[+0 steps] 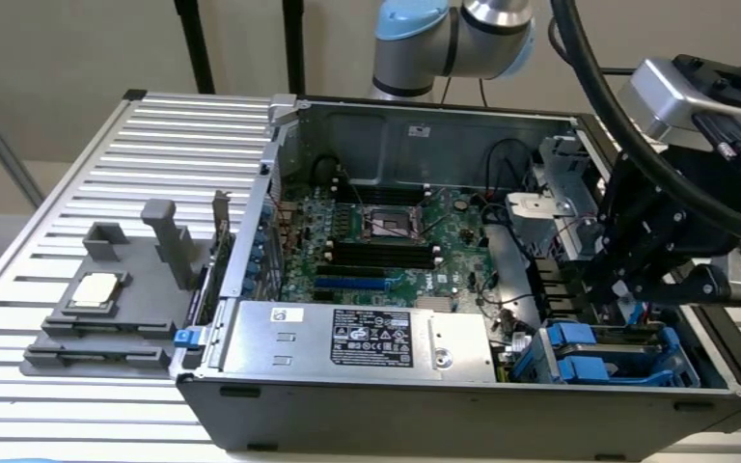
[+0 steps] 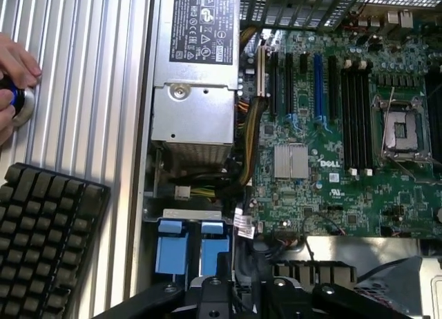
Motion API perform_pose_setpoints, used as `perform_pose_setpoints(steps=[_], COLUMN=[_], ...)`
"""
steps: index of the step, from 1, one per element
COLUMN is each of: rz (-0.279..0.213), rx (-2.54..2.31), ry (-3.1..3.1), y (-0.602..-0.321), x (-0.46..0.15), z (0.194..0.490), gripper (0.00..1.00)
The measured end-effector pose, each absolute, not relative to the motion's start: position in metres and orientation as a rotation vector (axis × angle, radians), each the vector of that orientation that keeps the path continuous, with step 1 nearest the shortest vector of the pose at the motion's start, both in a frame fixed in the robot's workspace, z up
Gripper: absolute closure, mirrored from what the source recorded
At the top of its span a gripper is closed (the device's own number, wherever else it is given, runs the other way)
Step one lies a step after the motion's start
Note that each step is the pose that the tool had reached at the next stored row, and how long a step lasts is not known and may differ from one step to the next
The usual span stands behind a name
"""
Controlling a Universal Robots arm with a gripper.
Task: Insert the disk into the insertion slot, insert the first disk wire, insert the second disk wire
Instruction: 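Insert the second disk wire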
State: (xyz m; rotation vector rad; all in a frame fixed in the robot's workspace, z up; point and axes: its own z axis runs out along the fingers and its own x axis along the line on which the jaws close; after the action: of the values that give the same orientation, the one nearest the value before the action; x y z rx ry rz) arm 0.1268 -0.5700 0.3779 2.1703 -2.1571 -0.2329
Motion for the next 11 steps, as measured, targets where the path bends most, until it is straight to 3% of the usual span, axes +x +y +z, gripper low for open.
perform_pose_setpoints(steps=[4, 11], rz=[-0.233, -0.225], rx=[2.166, 2.169], ry=[-2.162, -2.17], y=[-0.5678, -0.5648], x=[0.1302, 0.1357], z=[0.3794, 0.3821], gripper=[0.57, 0.57])
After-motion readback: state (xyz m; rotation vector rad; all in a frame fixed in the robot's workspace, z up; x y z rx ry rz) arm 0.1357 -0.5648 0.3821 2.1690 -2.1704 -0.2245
